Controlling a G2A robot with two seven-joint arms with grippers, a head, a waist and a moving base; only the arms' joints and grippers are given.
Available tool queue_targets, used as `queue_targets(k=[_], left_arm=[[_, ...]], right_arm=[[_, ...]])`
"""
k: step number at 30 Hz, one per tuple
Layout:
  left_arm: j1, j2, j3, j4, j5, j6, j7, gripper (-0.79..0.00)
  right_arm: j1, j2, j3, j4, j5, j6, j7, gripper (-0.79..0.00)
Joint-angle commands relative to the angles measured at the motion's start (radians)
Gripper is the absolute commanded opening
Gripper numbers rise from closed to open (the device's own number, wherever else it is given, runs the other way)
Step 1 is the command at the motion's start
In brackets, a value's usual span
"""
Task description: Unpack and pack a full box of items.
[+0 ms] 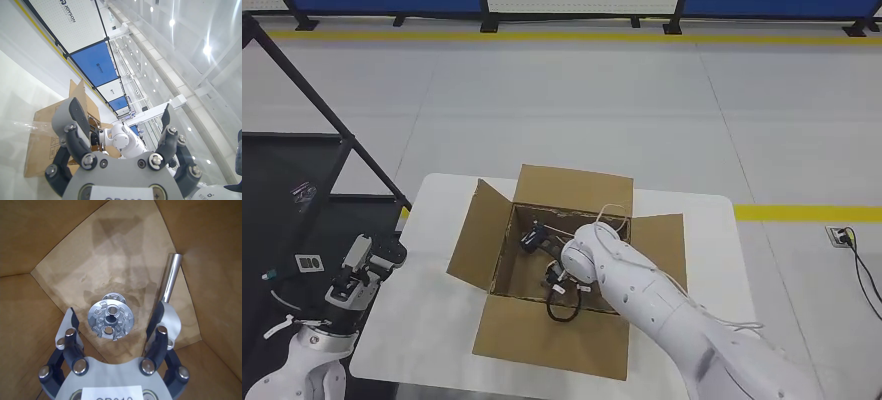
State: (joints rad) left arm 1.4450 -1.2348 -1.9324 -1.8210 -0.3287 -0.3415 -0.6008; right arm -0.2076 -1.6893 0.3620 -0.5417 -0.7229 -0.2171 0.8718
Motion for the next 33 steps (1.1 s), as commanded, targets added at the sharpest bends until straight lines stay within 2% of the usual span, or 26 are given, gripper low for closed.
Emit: queue_targets(k=[1,10,17,21,25,29,33], left_arm=[[0.000,0.000,0.000,0.000,0.000,0.000,0.000,0.000],[0.000,0.000,0.000,0.000,0.000,0.000,0.000,0.000],[0.000,0.000,0.000,0.000,0.000,0.000,0.000,0.000],[0.000,0.000,0.000,0.000,0.000,0.000,0.000,0.000],[0.000,0.000,0.000,0.000,0.000,0.000,0.000,0.000],[0.000,0.000,0.000,0.000,0.000,0.000,0.000,0.000],[0.000,0.000,0.000,0.000,0.000,0.000,0.000,0.000]], right_arm=[[0.002,-0.009,0.002,0.018,0.001,-0.009,-0.008,-0.785],[0.023,-0.029,0.025,0.045,-0.007,-0.057,-0.047,-0.785],[0.035,0.006,0.073,-0.100,-0.042,-0.058,-0.038,-0.785],[0.017,0.062,0.129,-0.271,-0.094,-0.020,0.044,-0.785],[-0.063,0.148,0.241,-0.541,-0.181,0.032,0.142,-0.785],[-0.235,0.246,0.432,-0.892,-0.316,0.111,0.270,-0.785],[-0.444,0.320,0.656,-1.189,-0.482,0.188,0.392,-0.785]])
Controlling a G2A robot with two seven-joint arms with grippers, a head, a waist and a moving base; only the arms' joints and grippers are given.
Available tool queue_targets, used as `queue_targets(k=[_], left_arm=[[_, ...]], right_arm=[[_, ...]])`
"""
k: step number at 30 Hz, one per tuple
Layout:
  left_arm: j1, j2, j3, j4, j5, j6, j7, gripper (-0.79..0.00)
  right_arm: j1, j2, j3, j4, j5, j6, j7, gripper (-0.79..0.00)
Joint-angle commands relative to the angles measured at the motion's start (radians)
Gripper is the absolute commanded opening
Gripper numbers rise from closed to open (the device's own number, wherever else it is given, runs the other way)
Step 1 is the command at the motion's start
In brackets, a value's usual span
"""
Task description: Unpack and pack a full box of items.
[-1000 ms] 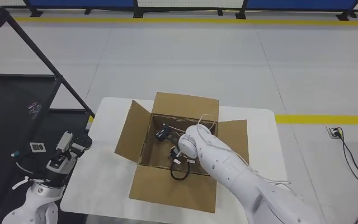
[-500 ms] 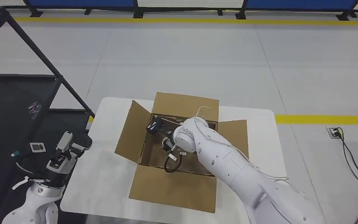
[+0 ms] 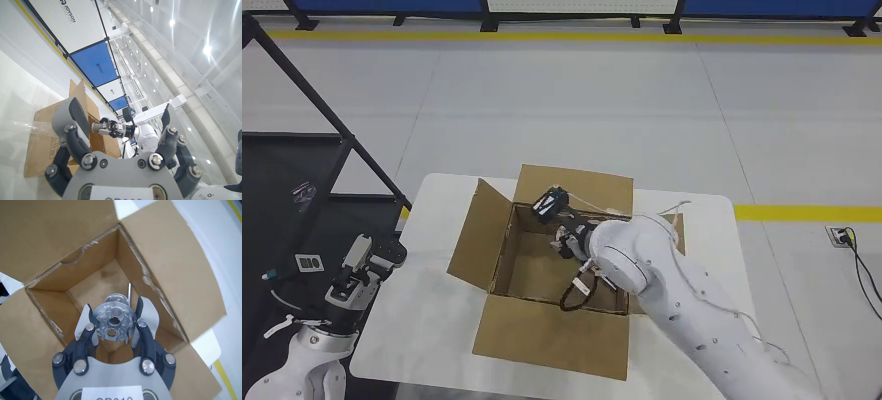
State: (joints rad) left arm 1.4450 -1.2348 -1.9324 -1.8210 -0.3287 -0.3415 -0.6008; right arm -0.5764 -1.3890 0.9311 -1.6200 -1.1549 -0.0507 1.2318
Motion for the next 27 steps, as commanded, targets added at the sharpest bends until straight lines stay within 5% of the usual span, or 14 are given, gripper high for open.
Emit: queue_targets(k=[1,5,10,27], left_arm=[[0.000,0.000,0.000,0.000,0.000,0.000,0.000,0.000],[0.000,0.000,0.000,0.000,0.000,0.000,0.000,0.000],[0.000,0.000,0.000,0.000,0.000,0.000,0.000,0.000],[0.000,0.000,0.000,0.000,0.000,0.000,0.000,0.000]], right_arm=[[-0.126,0.033,0.146,-0.169,-0.089,0.041,0.052,-0.785],[-0.301,0.067,0.326,-0.345,-0.168,0.077,0.091,-0.785],[-0.401,0.082,0.439,-0.375,-0.187,0.087,0.125,-0.785],[-0.321,0.085,0.482,-0.103,-0.091,0.113,0.118,-0.785]])
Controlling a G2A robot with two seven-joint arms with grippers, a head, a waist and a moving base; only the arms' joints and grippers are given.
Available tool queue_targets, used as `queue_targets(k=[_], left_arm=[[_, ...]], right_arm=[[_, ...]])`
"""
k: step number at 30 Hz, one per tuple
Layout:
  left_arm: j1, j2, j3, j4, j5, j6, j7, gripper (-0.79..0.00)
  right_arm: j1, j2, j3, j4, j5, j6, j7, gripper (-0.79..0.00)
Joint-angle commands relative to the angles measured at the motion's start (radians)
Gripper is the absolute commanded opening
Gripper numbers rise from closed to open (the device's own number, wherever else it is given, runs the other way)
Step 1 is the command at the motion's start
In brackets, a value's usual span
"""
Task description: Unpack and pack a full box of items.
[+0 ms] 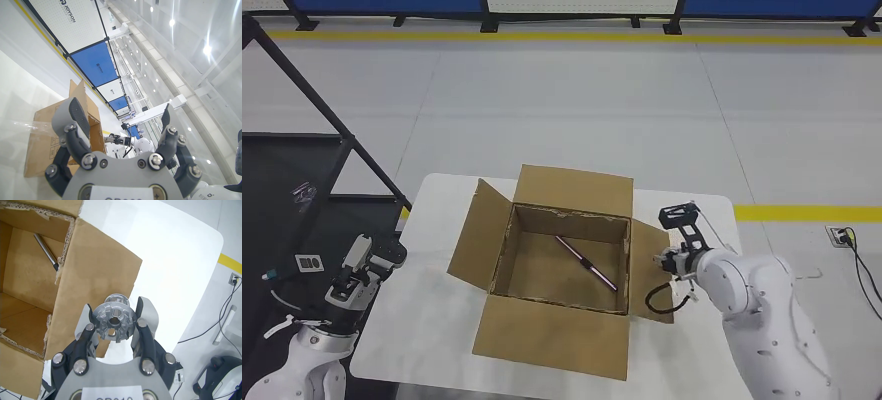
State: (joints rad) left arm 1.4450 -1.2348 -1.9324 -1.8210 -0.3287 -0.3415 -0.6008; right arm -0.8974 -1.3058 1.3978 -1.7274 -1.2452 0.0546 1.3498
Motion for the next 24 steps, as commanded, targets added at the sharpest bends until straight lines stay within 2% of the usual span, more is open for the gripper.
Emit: queue_targets(k=[1,10,24], left_arm=[[0.000,0.000,0.000,0.000,0.000,0.000,0.000,0.000],[0.000,0.000,0.000,0.000,0.000,0.000,0.000,0.000],[0.000,0.000,0.000,0.000,0.000,0.000,0.000,0.000]], right_arm=[[0.001,0.004,0.033,0.011,-0.003,0.015,0.000,-0.785],[0.011,0.025,0.157,0.161,-0.045,0.052,-0.032,-0.785],[-0.016,0.042,0.207,0.324,-0.037,0.010,-0.149,-0.785]])
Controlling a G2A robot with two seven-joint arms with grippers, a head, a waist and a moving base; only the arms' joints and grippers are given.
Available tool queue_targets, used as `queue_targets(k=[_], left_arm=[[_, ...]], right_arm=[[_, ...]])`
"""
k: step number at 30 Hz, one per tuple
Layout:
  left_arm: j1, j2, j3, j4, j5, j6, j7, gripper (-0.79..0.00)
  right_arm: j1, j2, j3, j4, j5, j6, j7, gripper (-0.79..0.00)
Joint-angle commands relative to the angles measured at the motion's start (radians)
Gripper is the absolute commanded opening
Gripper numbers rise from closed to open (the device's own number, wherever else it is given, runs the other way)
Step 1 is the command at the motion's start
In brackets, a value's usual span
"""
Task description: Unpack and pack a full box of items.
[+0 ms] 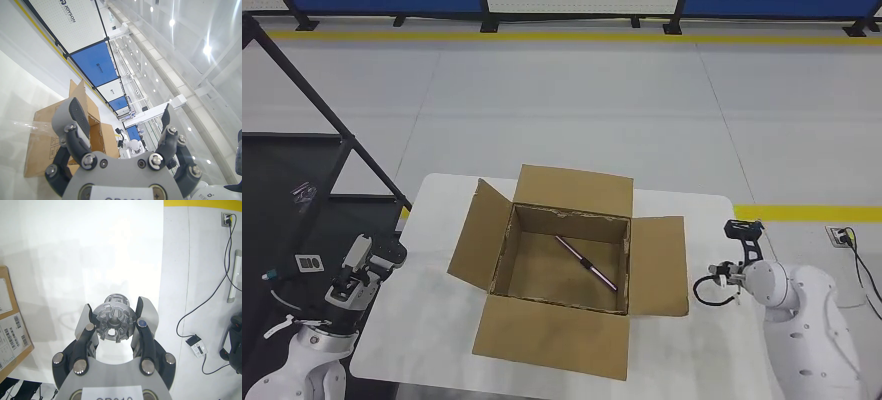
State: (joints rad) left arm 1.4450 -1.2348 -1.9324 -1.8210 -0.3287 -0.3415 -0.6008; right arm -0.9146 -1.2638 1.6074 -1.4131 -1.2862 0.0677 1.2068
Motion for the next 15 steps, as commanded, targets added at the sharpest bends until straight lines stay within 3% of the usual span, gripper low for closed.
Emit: queue_targets(k=[1,7,13,15], left_arm=[[0.000,0.000,0.000,0.000,0.000,0.000,0.000,0.000],[0.000,0.000,0.000,0.000,0.000,0.000,0.000,0.000],[0.000,0.000,0.000,0.000,0.000,0.000,0.000,0.000],[0.000,0.000,0.000,0.000,0.000,0.000,0.000,0.000]], right_arm=[[0.001,0.001,-0.005,0.020,0.007,-0.008,-0.010,-0.785],[0.023,0.003,-0.021,0.092,0.028,-0.033,-0.030,-0.785],[0.052,0.005,-0.036,0.161,0.051,-0.048,-0.048,-0.499],[0.058,0.005,-0.041,0.177,0.059,-0.055,-0.053,-0.480]])
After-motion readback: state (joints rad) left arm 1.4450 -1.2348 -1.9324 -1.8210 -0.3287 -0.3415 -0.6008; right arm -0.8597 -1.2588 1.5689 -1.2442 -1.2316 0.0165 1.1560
